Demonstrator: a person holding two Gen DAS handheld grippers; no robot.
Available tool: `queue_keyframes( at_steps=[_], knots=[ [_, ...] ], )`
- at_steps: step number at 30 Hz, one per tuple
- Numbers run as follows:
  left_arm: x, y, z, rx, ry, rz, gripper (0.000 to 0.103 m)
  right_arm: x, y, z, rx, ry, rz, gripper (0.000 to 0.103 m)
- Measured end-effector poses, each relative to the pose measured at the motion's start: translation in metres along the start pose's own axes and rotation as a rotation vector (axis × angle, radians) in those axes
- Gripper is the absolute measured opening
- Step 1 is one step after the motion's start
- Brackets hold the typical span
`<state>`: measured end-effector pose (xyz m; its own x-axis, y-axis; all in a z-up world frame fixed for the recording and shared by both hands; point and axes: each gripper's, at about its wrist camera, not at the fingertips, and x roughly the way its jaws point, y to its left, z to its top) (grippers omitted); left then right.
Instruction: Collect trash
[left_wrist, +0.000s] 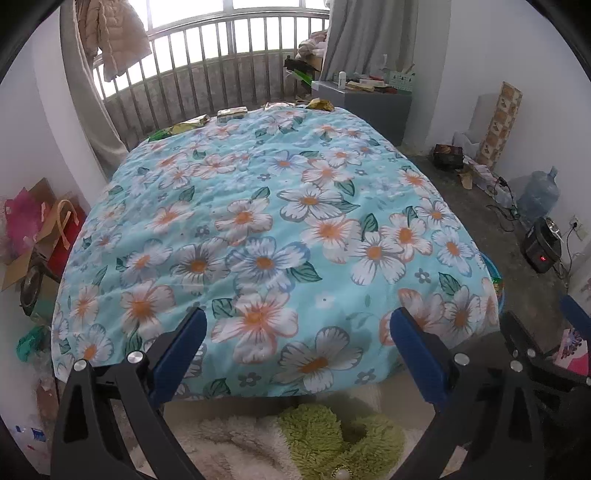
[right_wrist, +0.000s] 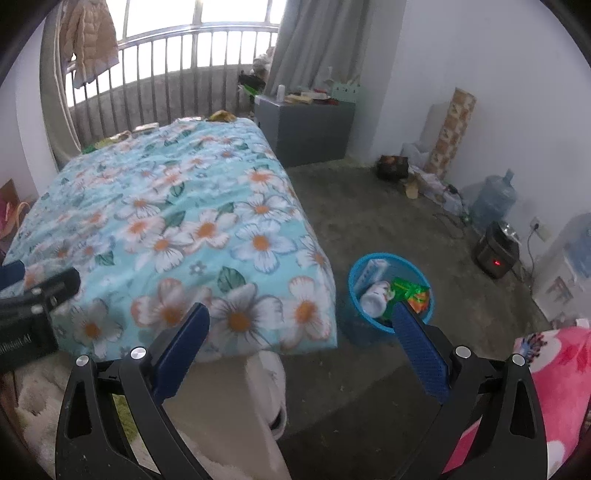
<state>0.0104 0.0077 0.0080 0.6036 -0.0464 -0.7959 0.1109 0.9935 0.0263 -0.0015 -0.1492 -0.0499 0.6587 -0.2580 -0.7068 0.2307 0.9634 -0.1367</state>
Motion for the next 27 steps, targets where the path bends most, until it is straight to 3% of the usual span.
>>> queue_keyframes(
  at_steps=[27],
  knots=[
    [0.003, -0.024, 0.000, 0.077, 0.028, 0.000, 0.097, 0.002, -0.012, -0.013, -0.012, 0.042, -0.015, 0.095]
  ],
)
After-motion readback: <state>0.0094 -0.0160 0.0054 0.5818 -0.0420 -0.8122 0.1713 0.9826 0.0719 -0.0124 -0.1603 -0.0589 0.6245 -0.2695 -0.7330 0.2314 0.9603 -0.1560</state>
